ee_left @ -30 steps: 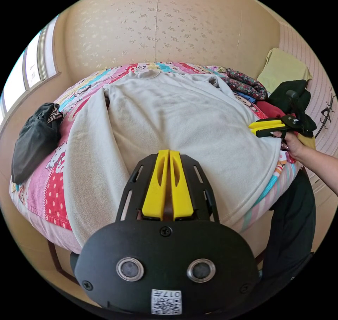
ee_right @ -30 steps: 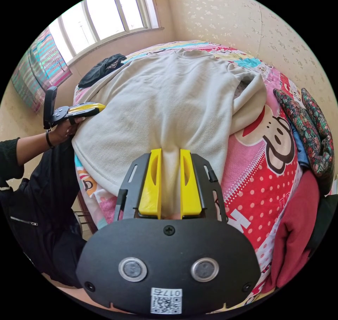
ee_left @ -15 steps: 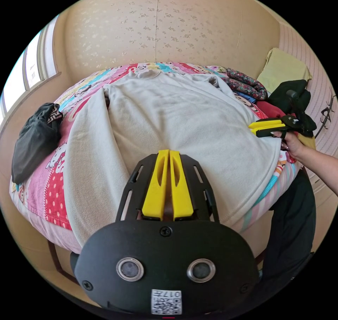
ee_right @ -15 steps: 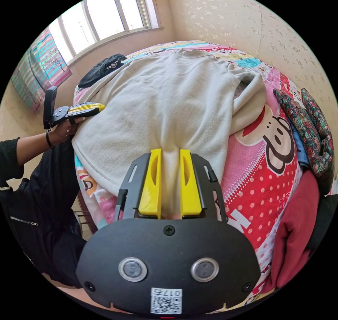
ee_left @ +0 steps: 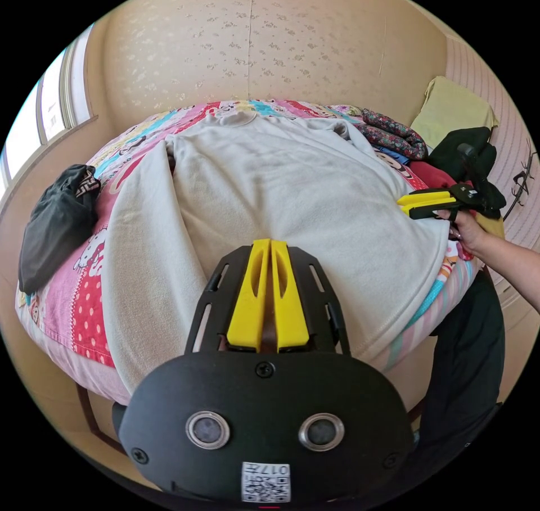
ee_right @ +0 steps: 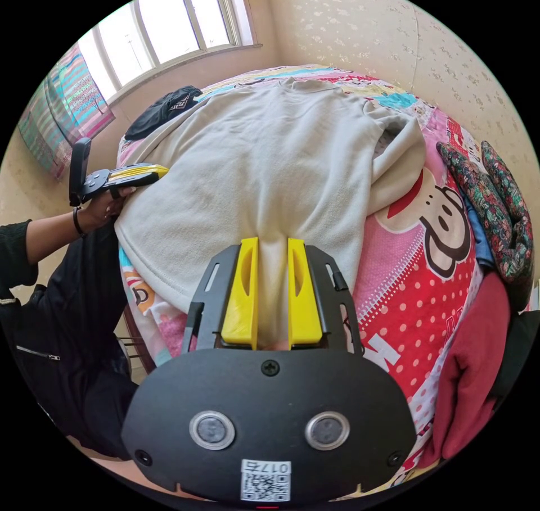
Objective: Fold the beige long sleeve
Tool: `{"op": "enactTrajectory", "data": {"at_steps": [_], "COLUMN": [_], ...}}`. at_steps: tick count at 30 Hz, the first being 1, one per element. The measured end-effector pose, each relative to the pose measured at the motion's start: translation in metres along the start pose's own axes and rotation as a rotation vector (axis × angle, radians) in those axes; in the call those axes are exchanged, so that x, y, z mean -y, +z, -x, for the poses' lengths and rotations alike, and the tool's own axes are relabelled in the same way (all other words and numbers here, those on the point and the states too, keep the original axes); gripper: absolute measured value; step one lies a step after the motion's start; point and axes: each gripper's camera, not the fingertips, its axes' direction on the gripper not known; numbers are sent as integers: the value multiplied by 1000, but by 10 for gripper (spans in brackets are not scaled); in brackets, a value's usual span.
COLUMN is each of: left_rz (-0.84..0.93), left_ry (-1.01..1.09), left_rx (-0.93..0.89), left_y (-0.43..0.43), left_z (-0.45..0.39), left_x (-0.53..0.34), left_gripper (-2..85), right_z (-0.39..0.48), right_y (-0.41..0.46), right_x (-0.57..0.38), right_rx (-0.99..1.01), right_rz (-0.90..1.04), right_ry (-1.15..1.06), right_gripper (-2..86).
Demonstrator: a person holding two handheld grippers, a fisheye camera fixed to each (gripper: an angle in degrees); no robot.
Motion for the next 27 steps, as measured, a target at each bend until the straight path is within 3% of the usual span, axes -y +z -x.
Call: {"op": "enactTrajectory", "data": {"at_steps": [14, 16, 18, 20, 22, 24, 27], "left_rz": [34, 190, 160, -10, -129, -66, -21], "left_ry": [-71, -159, -156, -160, -80, 9, 131], "left_rx": [-82, -293, -463, -424, -236, -132, -254], "left_y": [-8, -24, -54, -97, -136, -144, -151], "left_z": [13, 31, 38, 42, 39, 30, 11], "left_x": [22, 38, 33, 12, -21, -37, -49], "left_gripper": [-8, -6, -3, 6, 68, 119, 147], "right_z": [-10, -12, -11, -10, -11, -14, -20], "right_y": [-1, -1, -1, -1, -1, -1, -2], "right_x": [-1, -1, -1, -2, -2, -3, -5], "right_rx": [50, 56, 52, 50, 60, 80, 126], "right_rz": [-5, -5, -5, -6, -9, -11, -20], "right_ry": [36, 41, 39, 37, 41, 50, 73], "right_gripper": [84, 84, 83, 82, 82, 82, 79]}}
